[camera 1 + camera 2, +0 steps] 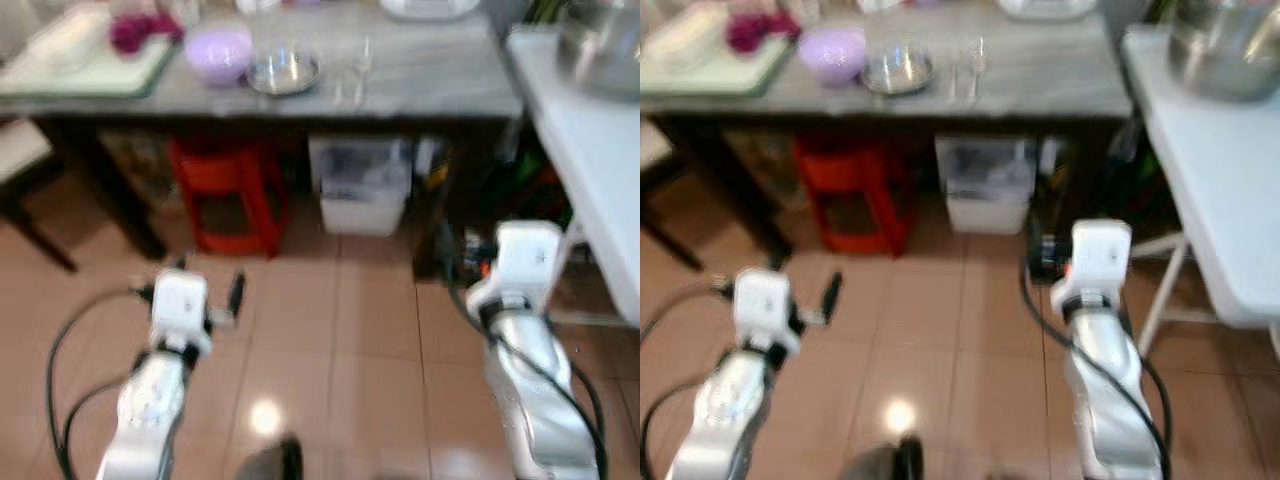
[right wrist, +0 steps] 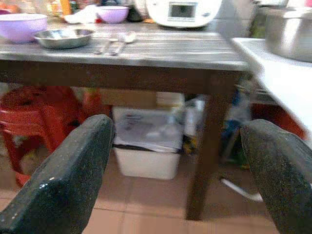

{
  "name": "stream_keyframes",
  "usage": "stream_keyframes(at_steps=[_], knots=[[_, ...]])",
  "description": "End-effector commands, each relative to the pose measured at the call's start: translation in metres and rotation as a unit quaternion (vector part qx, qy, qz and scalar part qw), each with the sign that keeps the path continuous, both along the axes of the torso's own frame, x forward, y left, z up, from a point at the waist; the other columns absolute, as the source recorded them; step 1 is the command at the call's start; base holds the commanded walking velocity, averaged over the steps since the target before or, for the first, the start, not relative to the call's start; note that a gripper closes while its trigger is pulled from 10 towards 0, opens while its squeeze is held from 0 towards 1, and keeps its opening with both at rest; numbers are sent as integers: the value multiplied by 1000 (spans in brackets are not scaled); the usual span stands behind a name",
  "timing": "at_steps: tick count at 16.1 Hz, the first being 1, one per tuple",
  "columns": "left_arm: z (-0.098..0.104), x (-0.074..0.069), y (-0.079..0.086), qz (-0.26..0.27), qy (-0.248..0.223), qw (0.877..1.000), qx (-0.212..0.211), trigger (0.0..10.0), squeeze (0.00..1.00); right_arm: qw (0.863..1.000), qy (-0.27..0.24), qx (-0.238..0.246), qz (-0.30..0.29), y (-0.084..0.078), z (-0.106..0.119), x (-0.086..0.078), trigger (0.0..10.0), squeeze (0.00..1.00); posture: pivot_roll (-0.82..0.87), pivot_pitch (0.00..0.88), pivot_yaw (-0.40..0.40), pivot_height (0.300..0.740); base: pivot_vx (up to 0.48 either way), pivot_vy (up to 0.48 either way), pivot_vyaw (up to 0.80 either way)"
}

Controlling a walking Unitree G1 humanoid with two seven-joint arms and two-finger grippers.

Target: Setting the table

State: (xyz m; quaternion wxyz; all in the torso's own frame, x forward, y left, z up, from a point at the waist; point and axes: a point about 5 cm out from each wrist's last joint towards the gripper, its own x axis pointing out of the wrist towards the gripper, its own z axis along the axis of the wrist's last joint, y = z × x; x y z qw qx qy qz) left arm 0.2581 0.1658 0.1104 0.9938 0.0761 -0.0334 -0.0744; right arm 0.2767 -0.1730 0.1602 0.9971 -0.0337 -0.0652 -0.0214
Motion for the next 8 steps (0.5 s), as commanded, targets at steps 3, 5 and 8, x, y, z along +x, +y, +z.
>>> stream_keyframes(at_steps=[3,5,8], knots=[[11,2,-4,-25,-23,999,-9,10000,0,1000,-10,7,-1,1,5,-1,10000,0,-161,174,53,740,0,-277,0],[11,2,-5,-29,-23,999,-11,10000,0,1000,-10,6,-2,0,5,0,10000,0,-161,174,53,740,0,-480,0],[11,3,-7,-35,-23,999,-15,10000,0,1000,-11,4,-3,-1,5,1,10000,0,-165,172,53,740,0,-480,0]])
